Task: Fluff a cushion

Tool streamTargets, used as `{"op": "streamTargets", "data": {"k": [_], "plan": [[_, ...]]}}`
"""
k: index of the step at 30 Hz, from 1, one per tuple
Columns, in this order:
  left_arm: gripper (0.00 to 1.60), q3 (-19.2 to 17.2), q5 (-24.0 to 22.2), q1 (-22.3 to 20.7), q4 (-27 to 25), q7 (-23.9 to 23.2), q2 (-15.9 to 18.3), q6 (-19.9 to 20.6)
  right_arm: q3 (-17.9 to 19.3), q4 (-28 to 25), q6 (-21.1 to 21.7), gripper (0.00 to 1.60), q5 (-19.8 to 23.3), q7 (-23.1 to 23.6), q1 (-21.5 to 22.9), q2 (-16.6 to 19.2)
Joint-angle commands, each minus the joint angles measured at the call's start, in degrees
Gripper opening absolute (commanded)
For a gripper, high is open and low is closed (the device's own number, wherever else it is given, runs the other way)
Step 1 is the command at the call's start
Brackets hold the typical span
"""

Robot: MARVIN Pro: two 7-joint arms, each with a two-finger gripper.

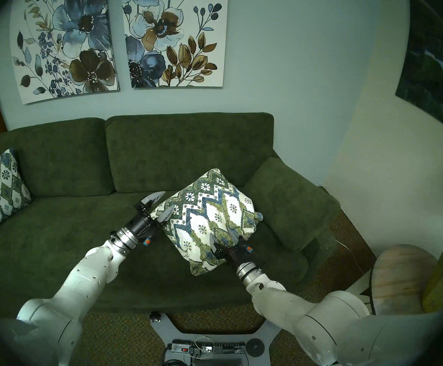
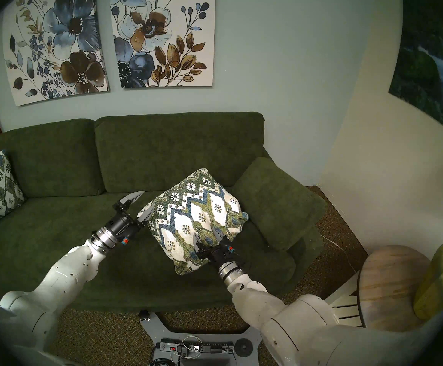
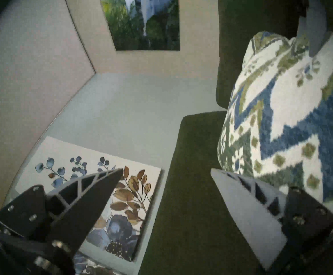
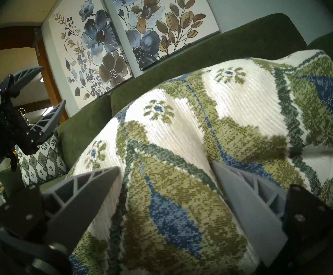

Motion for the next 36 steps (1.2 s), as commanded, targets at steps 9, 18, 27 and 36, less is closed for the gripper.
{"op": "streamTargets", "data": {"k": [9, 18, 27, 36], "plan": [[1.6, 3.0, 2.3, -2.6, 7.0, -3.4, -4.9, 2.9, 0.1, -0.1, 0.0, 1.6, 0.3, 2.1, -0.3, 1.5], [1.6, 3.7, 2.7, -3.7, 13.4, -6.4, -8.7, 4.7, 0.5, 0.0, -1.4, 1.6, 0.5, 5.9, -1.8, 6.1], [1.6, 4.0, 2.4, -4.8, 15.4, -7.2, -12.4, 5.9, 0.7, -3.1, -5.9, 1.6, 0.3, 9.8, 0.5, 8.4], [1.6, 2.6, 0.7, -10.9, 11.6, -4.9, -11.3, 5.9, 2.9, -11.4, -6.8, 1.6, 0.9, 7.7, 6.8, 11.4]]}}
